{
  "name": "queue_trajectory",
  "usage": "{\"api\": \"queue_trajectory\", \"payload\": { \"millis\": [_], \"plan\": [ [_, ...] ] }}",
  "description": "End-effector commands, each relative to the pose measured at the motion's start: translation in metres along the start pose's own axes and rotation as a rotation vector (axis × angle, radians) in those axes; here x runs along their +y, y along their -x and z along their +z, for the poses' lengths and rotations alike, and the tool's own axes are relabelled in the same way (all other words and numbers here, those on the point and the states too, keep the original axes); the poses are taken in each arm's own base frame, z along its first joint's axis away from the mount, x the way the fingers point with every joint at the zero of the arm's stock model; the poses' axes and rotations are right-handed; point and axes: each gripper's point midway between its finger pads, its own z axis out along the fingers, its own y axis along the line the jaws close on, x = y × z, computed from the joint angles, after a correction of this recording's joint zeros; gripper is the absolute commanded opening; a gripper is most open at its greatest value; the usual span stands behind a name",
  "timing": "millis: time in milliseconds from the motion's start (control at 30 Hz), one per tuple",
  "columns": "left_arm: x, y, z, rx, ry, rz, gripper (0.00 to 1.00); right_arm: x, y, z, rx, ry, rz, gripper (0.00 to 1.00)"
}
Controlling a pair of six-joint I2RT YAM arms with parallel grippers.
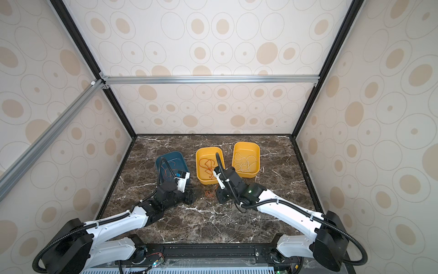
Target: Untangle the cables
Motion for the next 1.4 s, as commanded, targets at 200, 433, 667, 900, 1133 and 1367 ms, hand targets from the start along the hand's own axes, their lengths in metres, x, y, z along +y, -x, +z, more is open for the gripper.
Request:
{"api": "queue_trajectory", "payload": {
  "millis": [200, 433, 667, 900, 1133, 1367],
  "plan": [
    [-0.078, 0.037, 0.009, -0.132, -0.300, 0.248, 0.61, 0.002, -0.004, -0.021, -0.005, 0.150, 0.057, 0.00],
    [-0.101, 0.025, 0.029, -0.081, -0.370, 0.301, 0.57, 0.003, -0.003, -0.022, -0.010, 0.196, 0.112, 0.00],
    [-0.113, 0.011, 0.043, -0.036, -0.416, 0.319, 0.50, -0.003, 0.002, -0.023, -0.020, 0.212, 0.159, 0.00],
    [-0.107, -0.004, 0.057, 0.034, -0.380, 0.326, 0.32, -0.007, 0.006, -0.025, -0.029, 0.220, 0.190, 0.00],
    [-0.100, -0.001, 0.061, 0.038, -0.328, 0.328, 0.01, -0.017, 0.004, -0.026, -0.028, 0.186, 0.208, 0.00],
    [-0.105, 0.006, 0.048, -0.012, -0.356, 0.331, 0.00, -0.037, -0.003, -0.020, -0.020, 0.127, 0.266, 0.00]
  ]
}}
